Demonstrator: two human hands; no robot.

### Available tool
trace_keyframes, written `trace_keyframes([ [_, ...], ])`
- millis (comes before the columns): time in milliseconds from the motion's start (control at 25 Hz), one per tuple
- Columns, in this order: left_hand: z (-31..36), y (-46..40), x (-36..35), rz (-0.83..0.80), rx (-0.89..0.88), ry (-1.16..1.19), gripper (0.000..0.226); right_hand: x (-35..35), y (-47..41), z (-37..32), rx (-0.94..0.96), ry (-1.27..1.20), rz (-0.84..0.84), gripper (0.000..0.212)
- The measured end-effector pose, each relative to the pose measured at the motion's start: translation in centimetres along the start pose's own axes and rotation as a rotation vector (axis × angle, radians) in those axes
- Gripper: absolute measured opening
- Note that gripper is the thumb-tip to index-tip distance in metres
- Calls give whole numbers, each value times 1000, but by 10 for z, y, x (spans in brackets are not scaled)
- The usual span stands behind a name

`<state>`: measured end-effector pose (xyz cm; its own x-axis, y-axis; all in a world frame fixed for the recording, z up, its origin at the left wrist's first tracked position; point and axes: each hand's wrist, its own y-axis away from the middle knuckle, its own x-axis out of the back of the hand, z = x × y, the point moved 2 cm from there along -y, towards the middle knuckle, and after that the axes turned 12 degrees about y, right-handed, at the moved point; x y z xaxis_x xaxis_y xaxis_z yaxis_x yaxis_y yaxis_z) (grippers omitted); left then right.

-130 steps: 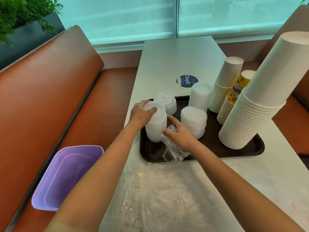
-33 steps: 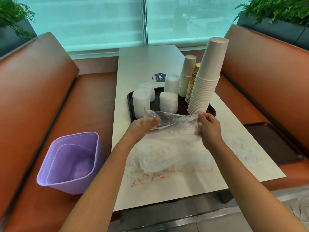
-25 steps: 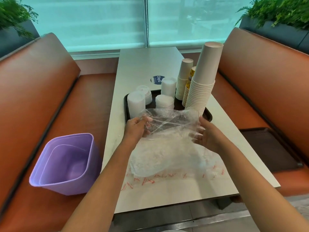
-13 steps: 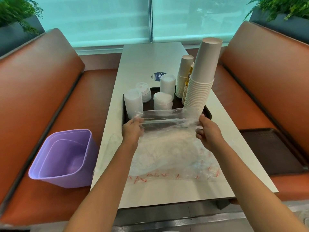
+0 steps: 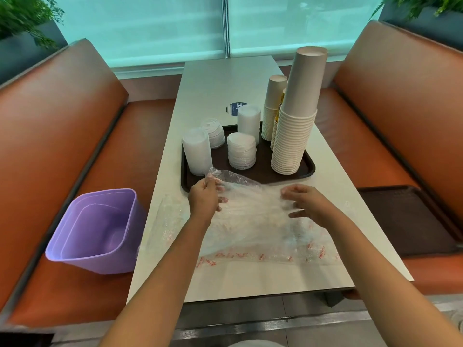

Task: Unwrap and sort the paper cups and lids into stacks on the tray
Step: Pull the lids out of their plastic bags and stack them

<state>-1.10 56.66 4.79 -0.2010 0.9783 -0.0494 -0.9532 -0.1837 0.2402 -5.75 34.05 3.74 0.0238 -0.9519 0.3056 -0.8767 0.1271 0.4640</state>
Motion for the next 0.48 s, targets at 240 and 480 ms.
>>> trace_keyframes([
  [240,-14,-10,17,-5,17,-254,30,6,-1,7,-88,-26,291,35],
  [480,-28,-4,19,18,73,-357,25,19,8,-12,129,108,595,23],
])
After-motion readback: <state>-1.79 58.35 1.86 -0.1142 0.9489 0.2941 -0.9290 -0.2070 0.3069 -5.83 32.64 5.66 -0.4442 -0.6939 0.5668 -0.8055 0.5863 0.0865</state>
